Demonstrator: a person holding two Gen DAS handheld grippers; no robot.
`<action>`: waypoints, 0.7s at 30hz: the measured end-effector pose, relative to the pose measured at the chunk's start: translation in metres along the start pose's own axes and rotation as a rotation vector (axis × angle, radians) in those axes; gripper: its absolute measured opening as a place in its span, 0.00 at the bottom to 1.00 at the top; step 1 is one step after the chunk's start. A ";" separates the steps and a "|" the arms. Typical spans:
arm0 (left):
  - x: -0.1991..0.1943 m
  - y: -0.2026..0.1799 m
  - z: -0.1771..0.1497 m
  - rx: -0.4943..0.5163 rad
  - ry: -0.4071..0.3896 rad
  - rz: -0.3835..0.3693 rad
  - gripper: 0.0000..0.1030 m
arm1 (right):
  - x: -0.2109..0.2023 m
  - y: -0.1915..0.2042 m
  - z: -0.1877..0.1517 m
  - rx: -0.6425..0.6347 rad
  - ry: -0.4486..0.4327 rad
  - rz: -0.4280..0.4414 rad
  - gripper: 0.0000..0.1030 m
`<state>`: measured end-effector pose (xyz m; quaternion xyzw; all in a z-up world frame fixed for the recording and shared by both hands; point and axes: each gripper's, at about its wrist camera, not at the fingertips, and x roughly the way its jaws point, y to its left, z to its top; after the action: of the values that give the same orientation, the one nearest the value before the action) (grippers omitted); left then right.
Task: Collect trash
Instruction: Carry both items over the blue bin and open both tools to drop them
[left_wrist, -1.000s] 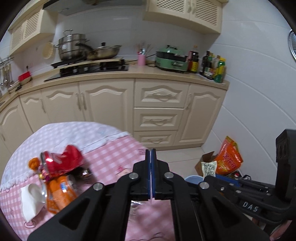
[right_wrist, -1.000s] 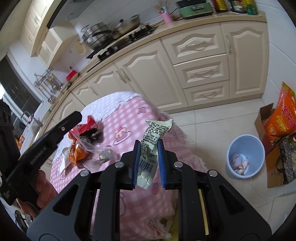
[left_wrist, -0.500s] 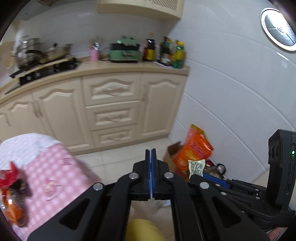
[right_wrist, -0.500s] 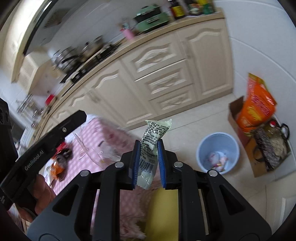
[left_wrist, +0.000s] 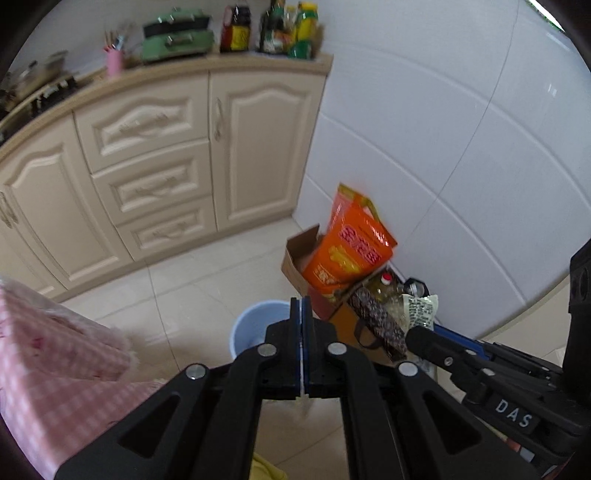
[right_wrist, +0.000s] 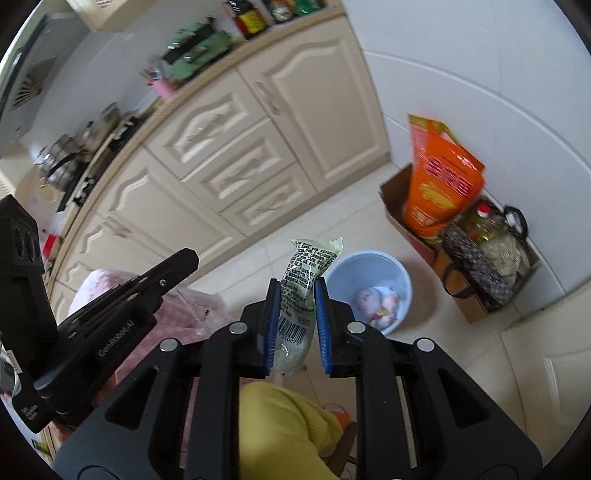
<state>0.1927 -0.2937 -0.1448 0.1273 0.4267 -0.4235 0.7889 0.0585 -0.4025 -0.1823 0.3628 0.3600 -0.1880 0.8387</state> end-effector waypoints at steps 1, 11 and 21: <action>0.008 -0.002 0.000 0.000 0.014 -0.002 0.01 | 0.005 -0.007 0.001 0.011 0.009 -0.009 0.18; 0.088 -0.013 0.011 0.037 0.114 -0.005 0.01 | 0.044 -0.044 0.015 0.074 0.079 -0.090 0.18; 0.108 -0.008 0.024 0.048 0.130 0.033 0.45 | 0.062 -0.043 0.020 0.084 0.108 -0.090 0.18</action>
<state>0.2300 -0.3732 -0.2133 0.1805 0.4645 -0.4114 0.7632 0.0852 -0.4495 -0.2391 0.3905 0.4124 -0.2206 0.7929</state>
